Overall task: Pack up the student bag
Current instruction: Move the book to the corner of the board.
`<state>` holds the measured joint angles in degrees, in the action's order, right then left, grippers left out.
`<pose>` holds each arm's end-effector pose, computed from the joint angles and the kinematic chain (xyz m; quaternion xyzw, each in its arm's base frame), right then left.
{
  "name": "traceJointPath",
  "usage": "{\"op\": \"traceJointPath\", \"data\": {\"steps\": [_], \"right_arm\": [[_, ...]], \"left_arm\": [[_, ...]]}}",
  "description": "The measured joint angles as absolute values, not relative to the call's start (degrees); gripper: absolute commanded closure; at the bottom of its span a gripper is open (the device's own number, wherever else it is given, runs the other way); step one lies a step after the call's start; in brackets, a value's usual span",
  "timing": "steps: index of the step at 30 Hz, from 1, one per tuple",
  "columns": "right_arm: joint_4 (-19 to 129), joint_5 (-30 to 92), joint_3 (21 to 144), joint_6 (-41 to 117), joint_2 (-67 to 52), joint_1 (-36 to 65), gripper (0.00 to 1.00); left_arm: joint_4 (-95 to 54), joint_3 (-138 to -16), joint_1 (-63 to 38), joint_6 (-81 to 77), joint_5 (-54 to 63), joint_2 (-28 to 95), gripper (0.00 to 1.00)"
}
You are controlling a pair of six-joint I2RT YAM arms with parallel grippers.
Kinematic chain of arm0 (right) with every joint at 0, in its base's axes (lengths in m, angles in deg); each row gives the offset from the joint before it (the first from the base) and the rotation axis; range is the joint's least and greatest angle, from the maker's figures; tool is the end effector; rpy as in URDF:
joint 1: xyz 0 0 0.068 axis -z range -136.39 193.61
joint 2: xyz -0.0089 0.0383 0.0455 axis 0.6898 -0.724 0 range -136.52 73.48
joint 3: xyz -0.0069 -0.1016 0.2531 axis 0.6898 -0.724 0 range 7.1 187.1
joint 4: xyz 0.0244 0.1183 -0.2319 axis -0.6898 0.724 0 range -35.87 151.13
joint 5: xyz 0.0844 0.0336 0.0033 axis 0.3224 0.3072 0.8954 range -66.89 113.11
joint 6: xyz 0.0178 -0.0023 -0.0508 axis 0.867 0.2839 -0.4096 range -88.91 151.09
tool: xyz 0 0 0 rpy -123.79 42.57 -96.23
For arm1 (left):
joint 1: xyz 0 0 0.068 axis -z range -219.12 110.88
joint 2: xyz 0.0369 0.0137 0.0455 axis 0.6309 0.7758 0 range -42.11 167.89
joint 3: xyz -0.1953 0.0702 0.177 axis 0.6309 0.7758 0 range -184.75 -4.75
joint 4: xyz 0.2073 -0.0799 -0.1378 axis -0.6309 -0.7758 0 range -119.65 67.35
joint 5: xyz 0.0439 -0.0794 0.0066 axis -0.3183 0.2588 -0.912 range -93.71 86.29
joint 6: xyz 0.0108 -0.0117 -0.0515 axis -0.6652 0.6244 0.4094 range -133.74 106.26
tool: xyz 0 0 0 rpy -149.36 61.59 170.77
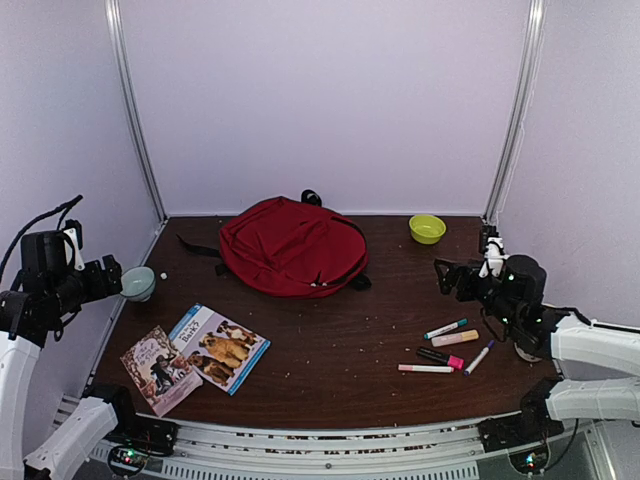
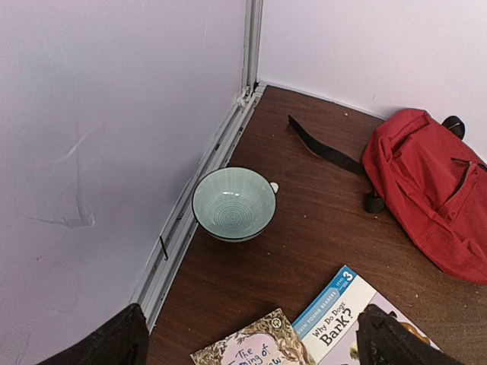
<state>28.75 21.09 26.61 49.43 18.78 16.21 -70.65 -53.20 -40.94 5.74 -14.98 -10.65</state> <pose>0.1872 0.0956 0.2181 -0.0491 0.7634 0.2379 0.5986 0.1047 0.0104 0.3241 -0.2076 0.8424 0.0092 0.4972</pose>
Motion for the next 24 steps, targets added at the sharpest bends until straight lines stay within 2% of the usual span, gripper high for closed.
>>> {"op": "traceJointPath", "data": {"steps": [5, 10, 17, 24], "right_arm": [[30.1, 19.7, 26.8, 49.6, 18.5, 16.2, 0.00], [39.2, 16.0, 31.3, 51.7, 18.7, 14.6, 0.00], [63.9, 7.9, 45.4, 62.5, 21.5, 7.8, 0.00], [90.7, 4.2, 54.5, 79.2, 16.6, -0.7, 0.00]], "left_arm": [[-70.7, -53.2, -40.9, 5.7, -15.0, -11.2, 0.02], [-70.7, -53.0, -40.9, 5.7, -15.3, -12.7, 0.02], [-70.7, -53.0, -40.9, 5.7, -15.3, -12.7, 0.02], [-70.7, -52.8, -40.9, 5.7, -15.3, -13.4, 0.02]]}}
